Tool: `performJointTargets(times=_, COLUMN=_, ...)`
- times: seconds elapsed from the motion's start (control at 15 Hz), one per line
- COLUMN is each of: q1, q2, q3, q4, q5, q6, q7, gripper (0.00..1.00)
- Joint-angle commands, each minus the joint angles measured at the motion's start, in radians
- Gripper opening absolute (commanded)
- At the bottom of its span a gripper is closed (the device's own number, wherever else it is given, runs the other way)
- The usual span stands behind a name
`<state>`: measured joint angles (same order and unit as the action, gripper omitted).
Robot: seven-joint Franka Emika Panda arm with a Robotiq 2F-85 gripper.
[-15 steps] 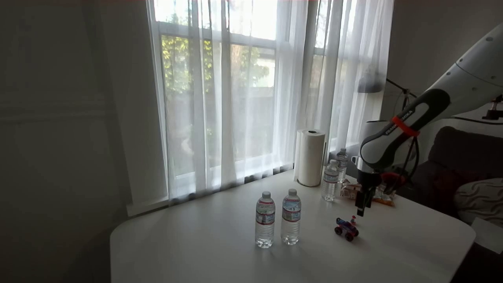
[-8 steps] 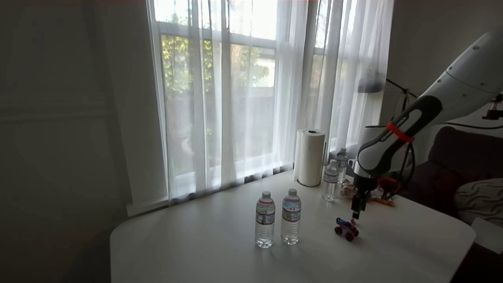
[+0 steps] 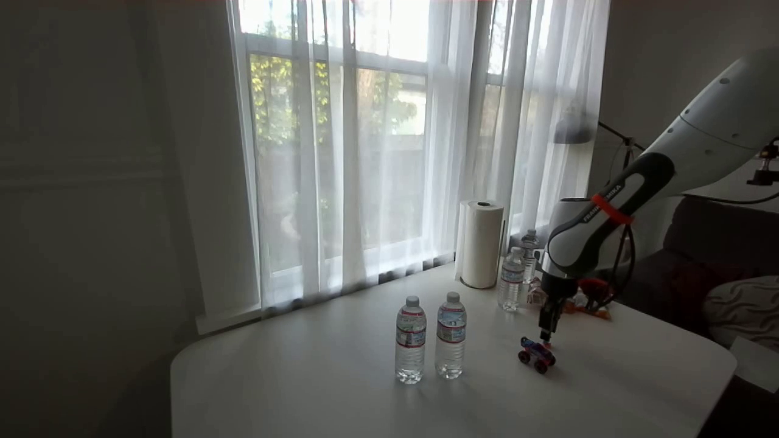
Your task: Pick up the small object on the right side of the toy car and put it on the toy car
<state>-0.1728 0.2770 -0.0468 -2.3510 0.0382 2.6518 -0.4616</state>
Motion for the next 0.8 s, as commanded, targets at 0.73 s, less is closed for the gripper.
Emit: performJointTargets(times=0.73, q1=-0.014, q2=-0.011, q3=0.025, q4=0.015, q5=-0.007, q6=-0.021, q7=-0.008, gripper=0.03)
